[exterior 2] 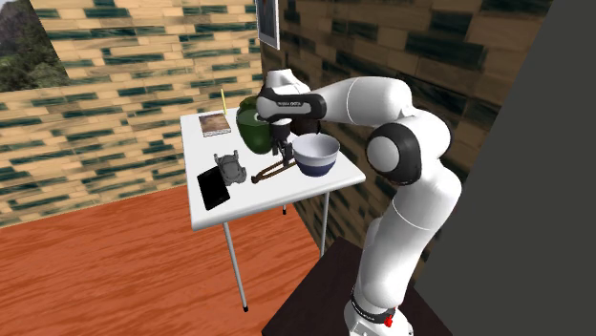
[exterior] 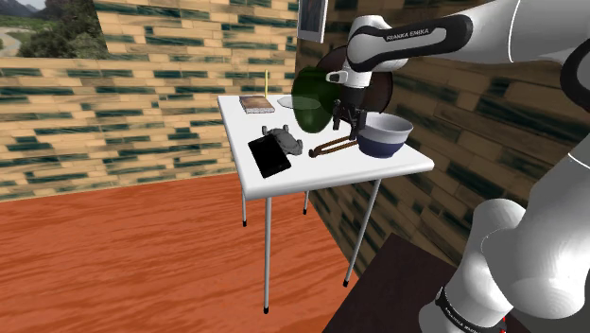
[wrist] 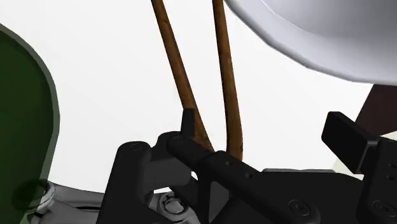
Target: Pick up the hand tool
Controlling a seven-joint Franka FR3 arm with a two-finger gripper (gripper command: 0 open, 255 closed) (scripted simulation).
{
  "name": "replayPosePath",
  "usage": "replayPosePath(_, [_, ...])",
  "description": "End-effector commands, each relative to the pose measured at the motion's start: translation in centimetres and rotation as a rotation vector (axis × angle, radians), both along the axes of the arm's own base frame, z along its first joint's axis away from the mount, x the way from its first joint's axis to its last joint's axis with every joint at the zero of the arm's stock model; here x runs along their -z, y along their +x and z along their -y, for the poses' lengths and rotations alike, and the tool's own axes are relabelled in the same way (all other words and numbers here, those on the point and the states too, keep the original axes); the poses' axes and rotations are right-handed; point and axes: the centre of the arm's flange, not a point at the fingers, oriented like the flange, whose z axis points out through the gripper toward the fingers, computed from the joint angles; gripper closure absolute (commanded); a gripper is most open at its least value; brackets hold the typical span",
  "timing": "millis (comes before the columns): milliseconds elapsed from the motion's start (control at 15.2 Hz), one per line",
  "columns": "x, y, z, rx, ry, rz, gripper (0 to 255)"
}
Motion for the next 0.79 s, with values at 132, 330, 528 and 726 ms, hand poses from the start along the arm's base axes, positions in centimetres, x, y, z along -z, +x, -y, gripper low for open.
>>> replayPosePath(132, [1.7,3.4,0.3,-0.174,-0.006,-0.018,0])
replayPosePath(330, [3.2,3.4,0.3,-0.174,-0.006,-0.018,0])
replayPosePath(528, [5.1,3.4,0.3,-0.174,-0.006,-0.018,0])
replayPosePath(726, [5.1,3.4,0.4,-0.174,-0.006,-0.018,255])
